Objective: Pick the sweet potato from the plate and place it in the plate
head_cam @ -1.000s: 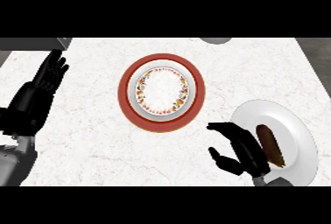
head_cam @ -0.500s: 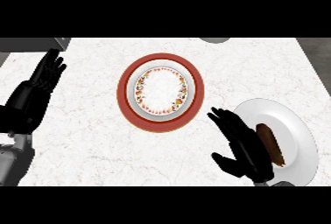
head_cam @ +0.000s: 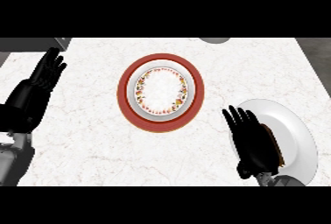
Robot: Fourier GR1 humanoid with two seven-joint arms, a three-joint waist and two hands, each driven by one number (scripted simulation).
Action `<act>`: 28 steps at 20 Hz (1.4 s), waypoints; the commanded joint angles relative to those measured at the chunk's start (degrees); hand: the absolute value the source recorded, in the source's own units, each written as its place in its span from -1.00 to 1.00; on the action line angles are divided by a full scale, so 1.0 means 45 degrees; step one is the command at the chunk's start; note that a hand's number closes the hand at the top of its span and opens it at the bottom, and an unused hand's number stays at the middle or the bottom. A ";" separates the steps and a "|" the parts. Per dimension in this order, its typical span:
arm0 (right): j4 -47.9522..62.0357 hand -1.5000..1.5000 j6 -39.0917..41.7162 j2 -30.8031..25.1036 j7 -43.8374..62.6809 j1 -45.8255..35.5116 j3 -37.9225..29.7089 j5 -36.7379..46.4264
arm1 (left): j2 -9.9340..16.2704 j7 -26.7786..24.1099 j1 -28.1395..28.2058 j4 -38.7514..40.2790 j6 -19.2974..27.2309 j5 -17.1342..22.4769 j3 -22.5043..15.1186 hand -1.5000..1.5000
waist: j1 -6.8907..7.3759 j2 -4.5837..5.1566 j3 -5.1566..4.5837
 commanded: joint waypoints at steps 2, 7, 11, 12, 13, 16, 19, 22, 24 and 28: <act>-0.0602 -1.00 0.4443 0.0881 0.3345 -0.0451 0.0425 0.0003 | 0.0089 -0.0261 -0.0209 0.0447 -0.0092 -0.0087 0.0329 0.00 | 0.0028 0.0087 0.0027; -0.0437 -1.00 0.6772 0.2027 0.4744 -0.1203 -0.0030 -0.0219 | -0.0275 0.0747 -0.0527 -0.0461 -0.0023 -0.0242 0.0055 0.00 | 0.0158 0.0094 0.0078; -0.0412 -1.00 0.7056 0.1906 0.4385 -0.1426 -0.0792 0.0175 | -0.0343 -0.0275 0.0224 -0.0004 -0.0752 -0.0120 0.0654 0.00 | 0.0162 0.0106 0.0077; 0.0521 -1.00 0.6288 0.1878 0.4171 -0.1545 -0.0666 0.0734 | -0.0640 -0.0096 -0.0284 0.0444 -0.0322 -0.0599 0.0371 0.00 | 0.0140 0.0126 0.0080; 0.0157 -1.00 0.6332 0.2052 0.4416 -0.1193 -0.0482 0.0965 | -0.0553 -0.0515 -0.0094 0.0844 -0.0816 -0.0366 0.0649 0.00 | 0.0116 0.0119 0.0078; 0.0641 -1.00 0.6765 0.1207 0.3961 -0.1485 -0.1439 0.1074 | -0.0368 -0.0306 -0.0566 0.0851 -0.0892 -0.0341 0.0862 0.00 | 0.0110 0.0131 0.0078; 0.0527 -1.00 0.6772 0.1647 0.4206 -0.0863 -0.1257 0.1562 | -0.1083 0.0479 -0.0307 -0.0214 -0.0114 -0.1094 0.0225 0.00 | 0.0132 0.0100 0.0085; 0.1343 -1.00 0.5319 0.0729 0.3032 -0.0289 -0.1866 0.1930 | -0.1168 0.0190 -0.0207 0.0134 -0.0469 -0.1159 0.0294 0.00 | 0.0114 0.0118 0.0089; 0.1195 -1.00 0.6544 0.1999 0.3978 -0.0652 -0.1456 0.2198 | -0.1326 -0.0184 0.0601 -0.0565 -0.0564 -0.1218 0.0578 0.00 | 0.0183 0.0102 0.0084; 0.1132 -1.00 0.6445 0.0758 0.2226 -0.0417 -0.2704 0.1937 | -0.1340 0.1216 -0.0102 -0.0819 -0.0861 -0.1220 0.0964 0.00 | 0.0144 0.0100 0.0086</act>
